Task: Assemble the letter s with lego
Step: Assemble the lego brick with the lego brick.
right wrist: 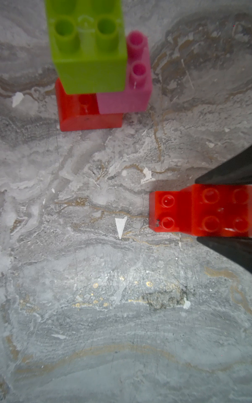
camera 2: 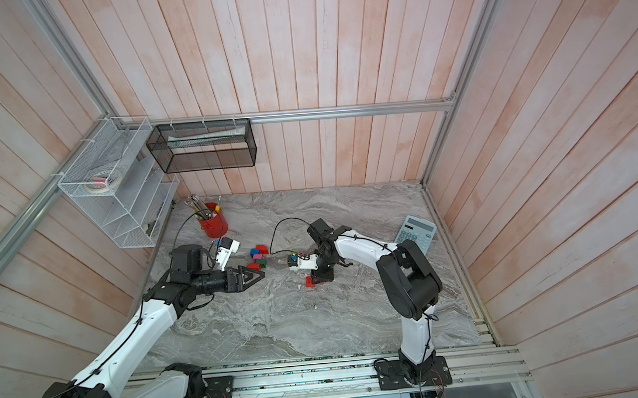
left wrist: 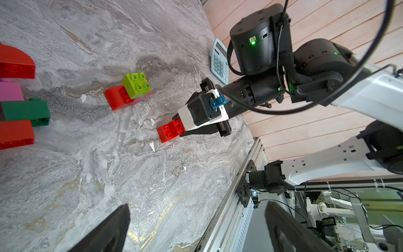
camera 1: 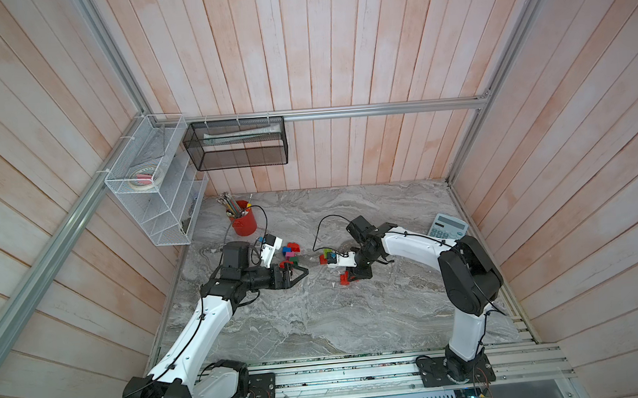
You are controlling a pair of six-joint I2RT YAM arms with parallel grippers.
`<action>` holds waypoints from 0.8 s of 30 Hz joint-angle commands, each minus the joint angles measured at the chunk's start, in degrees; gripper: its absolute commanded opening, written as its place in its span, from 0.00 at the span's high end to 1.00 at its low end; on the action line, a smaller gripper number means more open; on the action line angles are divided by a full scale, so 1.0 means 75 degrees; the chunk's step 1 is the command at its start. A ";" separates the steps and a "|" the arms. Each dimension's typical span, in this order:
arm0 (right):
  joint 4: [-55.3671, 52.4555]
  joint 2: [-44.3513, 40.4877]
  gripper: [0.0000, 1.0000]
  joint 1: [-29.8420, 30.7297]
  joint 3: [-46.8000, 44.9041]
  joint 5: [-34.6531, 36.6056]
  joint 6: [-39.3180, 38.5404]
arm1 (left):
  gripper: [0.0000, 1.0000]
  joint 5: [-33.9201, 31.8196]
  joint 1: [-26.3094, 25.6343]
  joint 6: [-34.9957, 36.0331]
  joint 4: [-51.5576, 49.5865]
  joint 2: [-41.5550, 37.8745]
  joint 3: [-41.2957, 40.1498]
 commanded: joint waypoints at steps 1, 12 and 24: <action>-0.0137 0.0113 0.76 0.0053 -0.0119 -0.0013 -0.0111 | 0.00 0.0166 0.0039 0.0023 0.0111 -0.0046 -0.0089; 0.0196 -0.0113 0.76 -0.0017 -0.0740 0.0006 -0.0010 | 0.00 0.0201 0.0048 0.0040 0.0153 0.0034 -0.0077; 0.0464 -0.0077 0.77 -0.0036 -0.1203 0.0159 0.0025 | 0.00 0.0238 0.0042 0.0089 0.0142 0.0098 -0.0092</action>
